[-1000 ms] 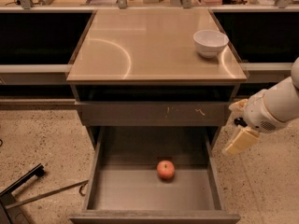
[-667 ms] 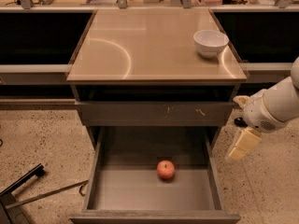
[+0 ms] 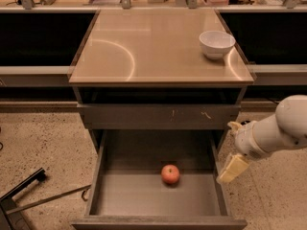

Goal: Pick apple from middle drawer and place on counter

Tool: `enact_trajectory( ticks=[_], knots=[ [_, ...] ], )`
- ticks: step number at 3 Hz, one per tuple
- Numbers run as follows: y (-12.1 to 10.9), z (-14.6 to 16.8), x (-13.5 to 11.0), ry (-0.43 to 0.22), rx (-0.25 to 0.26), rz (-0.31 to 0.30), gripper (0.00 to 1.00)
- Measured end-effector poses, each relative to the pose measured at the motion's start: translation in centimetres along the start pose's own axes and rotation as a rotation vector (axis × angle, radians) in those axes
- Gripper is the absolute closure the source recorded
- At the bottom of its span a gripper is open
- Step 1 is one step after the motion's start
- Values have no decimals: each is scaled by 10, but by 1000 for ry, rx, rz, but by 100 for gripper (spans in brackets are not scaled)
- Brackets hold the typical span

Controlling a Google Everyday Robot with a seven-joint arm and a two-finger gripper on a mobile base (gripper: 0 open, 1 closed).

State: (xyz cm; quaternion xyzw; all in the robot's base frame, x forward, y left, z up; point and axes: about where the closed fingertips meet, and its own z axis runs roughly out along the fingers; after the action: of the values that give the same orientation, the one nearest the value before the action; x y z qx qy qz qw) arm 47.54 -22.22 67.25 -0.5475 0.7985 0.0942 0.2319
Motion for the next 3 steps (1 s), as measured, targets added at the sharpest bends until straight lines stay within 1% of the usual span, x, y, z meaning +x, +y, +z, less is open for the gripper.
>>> enact_trajectory(
  ticks=[1,2,3],
  knots=[
    [13,79,11,-21,-42,14,0],
    [22,155,6,-13,-97,-33,0],
    [22,155,6,-13,-98,-33,0]
  ],
)
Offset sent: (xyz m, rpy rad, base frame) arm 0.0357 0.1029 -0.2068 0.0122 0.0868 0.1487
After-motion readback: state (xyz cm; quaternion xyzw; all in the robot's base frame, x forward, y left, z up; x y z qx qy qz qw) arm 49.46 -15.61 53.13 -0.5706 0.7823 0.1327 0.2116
